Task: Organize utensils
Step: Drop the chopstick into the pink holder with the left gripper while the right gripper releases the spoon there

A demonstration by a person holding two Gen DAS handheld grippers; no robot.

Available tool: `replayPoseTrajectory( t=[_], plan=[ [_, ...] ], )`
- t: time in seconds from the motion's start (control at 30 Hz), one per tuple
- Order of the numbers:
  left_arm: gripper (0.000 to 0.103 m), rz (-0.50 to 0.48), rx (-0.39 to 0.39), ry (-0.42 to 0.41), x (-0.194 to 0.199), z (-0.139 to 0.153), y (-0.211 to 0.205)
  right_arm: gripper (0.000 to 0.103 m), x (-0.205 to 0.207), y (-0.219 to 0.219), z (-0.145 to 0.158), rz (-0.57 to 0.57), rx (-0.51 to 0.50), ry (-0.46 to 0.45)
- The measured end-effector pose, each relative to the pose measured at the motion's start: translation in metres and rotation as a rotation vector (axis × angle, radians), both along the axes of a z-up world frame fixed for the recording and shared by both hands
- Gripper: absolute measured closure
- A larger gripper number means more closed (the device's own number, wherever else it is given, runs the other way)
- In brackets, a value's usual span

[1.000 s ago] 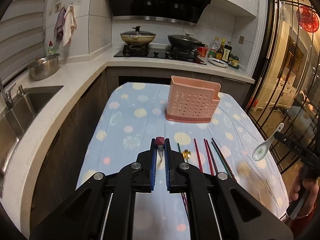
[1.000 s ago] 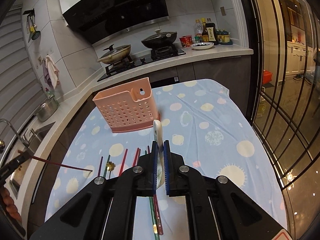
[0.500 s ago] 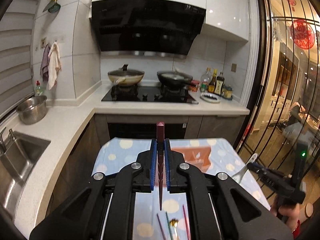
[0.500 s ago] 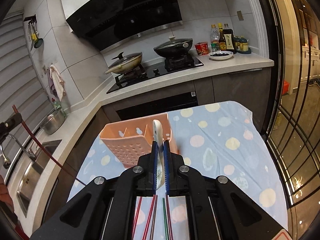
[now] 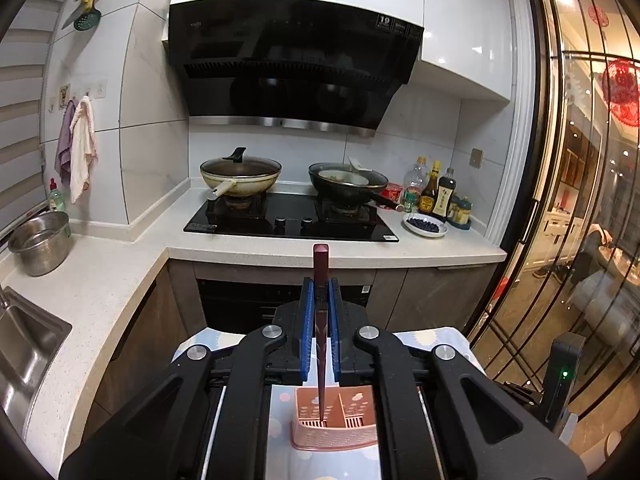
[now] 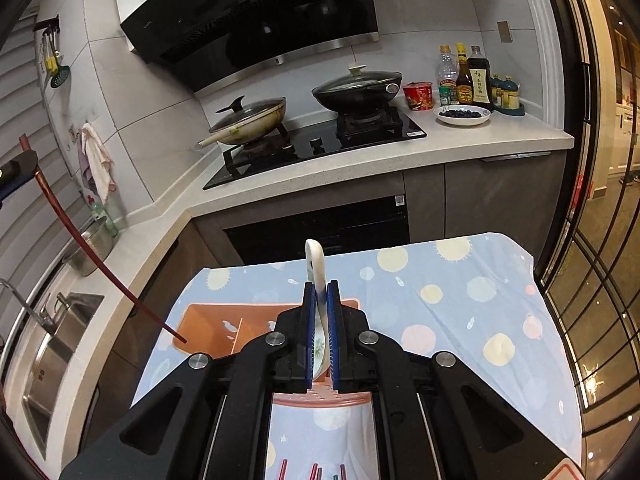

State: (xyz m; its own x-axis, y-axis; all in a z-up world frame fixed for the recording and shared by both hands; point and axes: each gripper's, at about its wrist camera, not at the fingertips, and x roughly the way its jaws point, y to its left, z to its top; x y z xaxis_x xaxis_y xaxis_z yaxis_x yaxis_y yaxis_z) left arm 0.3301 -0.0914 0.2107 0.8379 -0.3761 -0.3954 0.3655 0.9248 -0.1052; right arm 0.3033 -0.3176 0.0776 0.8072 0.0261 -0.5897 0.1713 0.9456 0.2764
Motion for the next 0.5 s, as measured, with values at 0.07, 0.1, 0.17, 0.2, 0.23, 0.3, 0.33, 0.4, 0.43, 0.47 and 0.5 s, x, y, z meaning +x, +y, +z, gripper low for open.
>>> replayPoseTrajectory(
  t=[0.07, 0.1, 0.17, 0.2, 0.23, 0.3, 0.33, 0.4, 0.43, 0.47, 0.5],
  plan=[
    [0.096, -0.003, 0.008, 0.020, 0.008, -0.010, -0.004, 0.097, 0.008, -0.001, -0.007, 0.001, 0.002, 0.019],
    [0.096, -0.004, 0.010, 0.030, 0.013, -0.014, -0.004, 0.097, 0.011, -0.001, -0.011, 0.000, 0.002, 0.029],
    [0.096, -0.005, 0.013, 0.053, 0.020, -0.025, -0.005, 0.097, 0.016, -0.003, -0.020, -0.004, -0.002, 0.048],
    [0.096, -0.003, 0.015, 0.064, 0.024, -0.029, -0.005, 0.097, 0.019, -0.003, -0.024, -0.006, -0.002, 0.058],
    [0.096, 0.000, 0.017, 0.074, 0.027, -0.034, -0.005, 0.097, 0.021, -0.004, -0.027, -0.007, -0.001, 0.065],
    [0.096, 0.003, 0.022, 0.091, 0.031, -0.040, -0.005, 0.096, 0.024, -0.005, -0.034, -0.007, -0.001, 0.078],
    [0.095, 0.004, 0.024, 0.098, 0.032, -0.044, -0.005, 0.095, 0.025, -0.005, -0.036, -0.003, 0.004, 0.083],
    [0.084, 0.031, 0.026, 0.105, 0.033, -0.048, -0.004, 0.089, 0.024, -0.006, -0.037, -0.010, 0.005, 0.074],
    [0.074, 0.047, 0.026, 0.109, 0.034, -0.050, -0.004, 0.087, 0.023, -0.005, -0.035, -0.015, -0.001, 0.072],
    [0.054, 0.062, 0.024, 0.109, 0.033, -0.051, -0.002, 0.081, 0.021, -0.005, -0.033, -0.020, -0.004, 0.063],
    [0.047, 0.076, 0.023, 0.104, 0.031, -0.053, -0.001, 0.074, 0.019, -0.005, -0.031, -0.026, -0.007, 0.055]
  ],
)
